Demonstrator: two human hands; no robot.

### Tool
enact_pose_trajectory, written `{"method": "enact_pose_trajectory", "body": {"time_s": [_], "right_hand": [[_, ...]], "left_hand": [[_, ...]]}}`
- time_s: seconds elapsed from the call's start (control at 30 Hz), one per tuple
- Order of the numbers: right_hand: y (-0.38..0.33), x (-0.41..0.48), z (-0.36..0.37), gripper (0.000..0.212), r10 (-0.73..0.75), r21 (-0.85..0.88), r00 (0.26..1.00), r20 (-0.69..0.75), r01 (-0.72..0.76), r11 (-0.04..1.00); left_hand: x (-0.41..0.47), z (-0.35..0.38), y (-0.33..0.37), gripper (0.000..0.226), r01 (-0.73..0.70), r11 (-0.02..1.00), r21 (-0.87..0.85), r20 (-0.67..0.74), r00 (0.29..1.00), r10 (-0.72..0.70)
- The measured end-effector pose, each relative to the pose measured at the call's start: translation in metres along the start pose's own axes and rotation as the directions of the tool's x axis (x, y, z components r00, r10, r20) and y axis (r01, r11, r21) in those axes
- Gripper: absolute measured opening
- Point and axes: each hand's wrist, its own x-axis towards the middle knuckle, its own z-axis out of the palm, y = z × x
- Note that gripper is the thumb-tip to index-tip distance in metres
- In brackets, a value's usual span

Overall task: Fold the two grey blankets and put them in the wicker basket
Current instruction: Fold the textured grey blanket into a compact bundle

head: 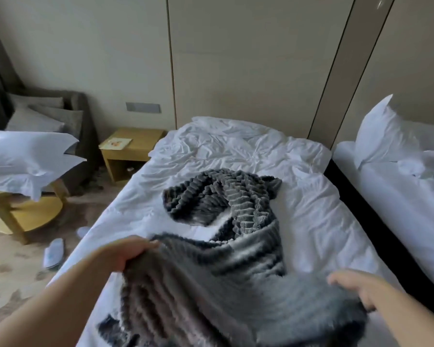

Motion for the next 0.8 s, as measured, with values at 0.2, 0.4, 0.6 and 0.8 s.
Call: {"method": "enact_pose_trajectory", "body": {"time_s": [0.2,0.4,0.6,0.8], "right_hand": [[-0.120,-0.063,-0.059,0.020,-0.539,0.777,0.785,-0.305,0.532,0.336],[-0.075,-0.034,-0.037,0.023,-0.310,0.670,0.927,-0.210,0.367,0.645],[0.014,-0.006,0.003,0.028,0.024,-0.059,0.998,-0.063,-0.028,0.998],[0.027,0.001,0.007,0.020,0.162,-0.480,0.987,0.012,-0.136,0.866]], "left_hand": [[-0.006,-0.017,0.091,0.030,-0.511,0.580,-0.634,-0.223,0.840,0.495],[0.020,0.008,0.052,0.023,-0.379,0.813,-0.442,-0.269,0.921,0.283],[0.026,0.022,-0.037,0.025,0.216,0.953,0.212,-0.088,0.975,-0.202],[0.018,0.009,-0.036,0.016,0.312,0.831,0.460,-0.035,0.942,-0.334]]}}
